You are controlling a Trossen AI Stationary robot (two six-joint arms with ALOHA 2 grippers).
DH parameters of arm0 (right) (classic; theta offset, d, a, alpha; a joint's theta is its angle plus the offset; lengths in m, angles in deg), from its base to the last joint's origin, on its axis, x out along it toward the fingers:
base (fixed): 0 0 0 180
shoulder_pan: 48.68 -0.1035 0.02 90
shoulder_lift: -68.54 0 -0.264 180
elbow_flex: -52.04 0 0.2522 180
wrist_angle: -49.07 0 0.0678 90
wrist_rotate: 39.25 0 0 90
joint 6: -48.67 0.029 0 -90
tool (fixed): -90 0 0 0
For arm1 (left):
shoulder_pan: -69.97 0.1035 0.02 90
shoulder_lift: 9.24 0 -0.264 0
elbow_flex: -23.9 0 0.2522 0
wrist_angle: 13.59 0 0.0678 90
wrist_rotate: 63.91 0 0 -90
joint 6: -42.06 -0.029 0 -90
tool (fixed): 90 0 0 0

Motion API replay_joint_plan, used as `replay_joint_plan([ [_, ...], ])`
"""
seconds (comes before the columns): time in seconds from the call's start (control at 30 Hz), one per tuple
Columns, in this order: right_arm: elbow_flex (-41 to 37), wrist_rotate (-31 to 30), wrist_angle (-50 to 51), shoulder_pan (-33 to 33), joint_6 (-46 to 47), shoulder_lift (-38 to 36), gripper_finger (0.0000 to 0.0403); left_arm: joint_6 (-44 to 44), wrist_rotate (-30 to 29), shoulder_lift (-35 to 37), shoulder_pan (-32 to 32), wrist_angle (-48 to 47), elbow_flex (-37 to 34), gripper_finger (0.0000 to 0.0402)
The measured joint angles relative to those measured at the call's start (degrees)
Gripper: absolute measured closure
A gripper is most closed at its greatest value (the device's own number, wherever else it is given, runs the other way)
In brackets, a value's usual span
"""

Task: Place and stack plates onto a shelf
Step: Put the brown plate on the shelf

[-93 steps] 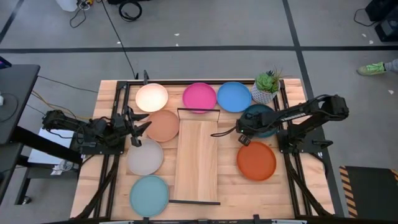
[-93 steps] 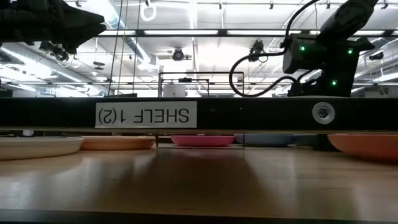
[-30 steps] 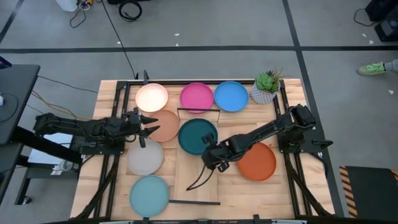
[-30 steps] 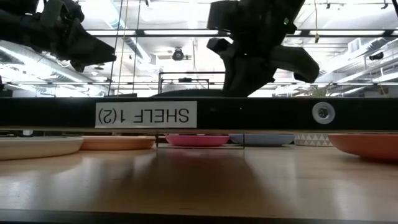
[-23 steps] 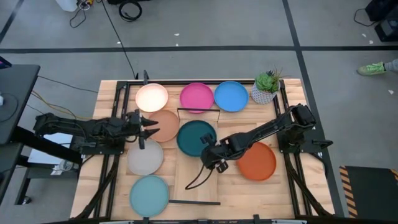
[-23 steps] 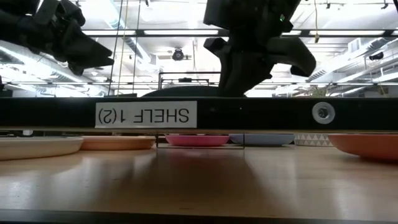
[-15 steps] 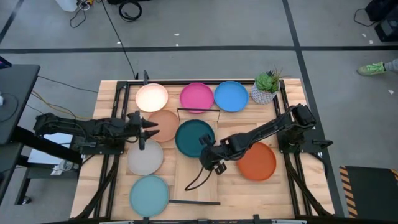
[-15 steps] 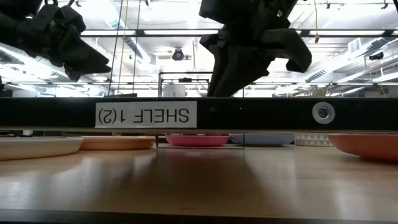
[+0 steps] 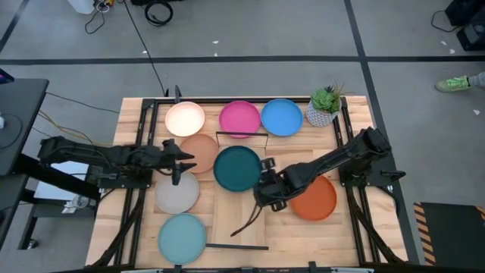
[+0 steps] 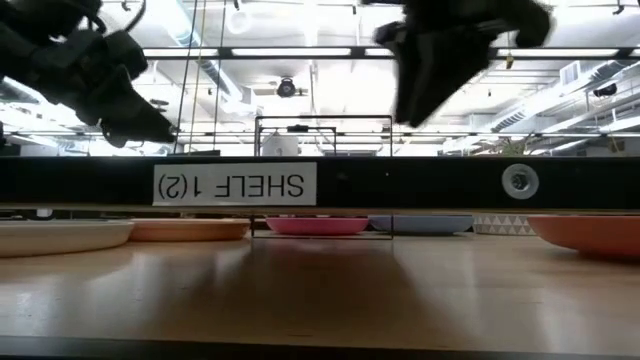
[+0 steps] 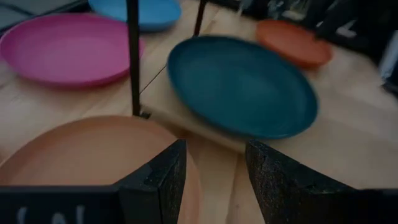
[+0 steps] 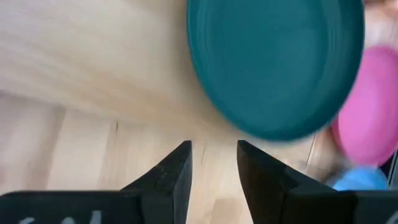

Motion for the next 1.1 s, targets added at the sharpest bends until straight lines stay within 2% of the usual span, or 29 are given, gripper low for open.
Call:
replay_joint_plan([
  [0.27, -10.29, -7.37, -1.62, -3.70, 8.84, -8.18, 0.0272, -1.47, 1.54, -10.33, 2.78, -3.82, 4.95, 0.0230],
  [0.43, -17.63, -8.49, -4.17, -4.50, 14.48, -13.06, 0.0272, -1.57, 3.78, -16.22, 2.79, -6.32, 6.69, 0.0230],
  [0.63, -24.61, -8.40, -6.27, -4.47, 22.70, -17.00, 0.0272, -1.62, 3.79, -22.34, 2.80, -5.95, 7.09, 0.0230],
  [0.77, -27.03, -8.26, -7.26, -4.47, 26.01, -18.00, 0.0272, -1.65, 3.47, -26.55, 2.80, -3.43, 7.08, 0.0230],
  [0.9, -28.34, -7.98, -10.25, -4.58, 25.61, -18.04, 0.0272, -3.12, 2.92, -31.27, 2.80, -0.45, 7.10, 0.0230],
  [1.1, -28.40, -8.09, -11.49, -4.58, 24.21, -17.42, 0.0272, -7.55, 1.74, -37.75, 2.80, -1.01, 9.00, 0.0230],
])
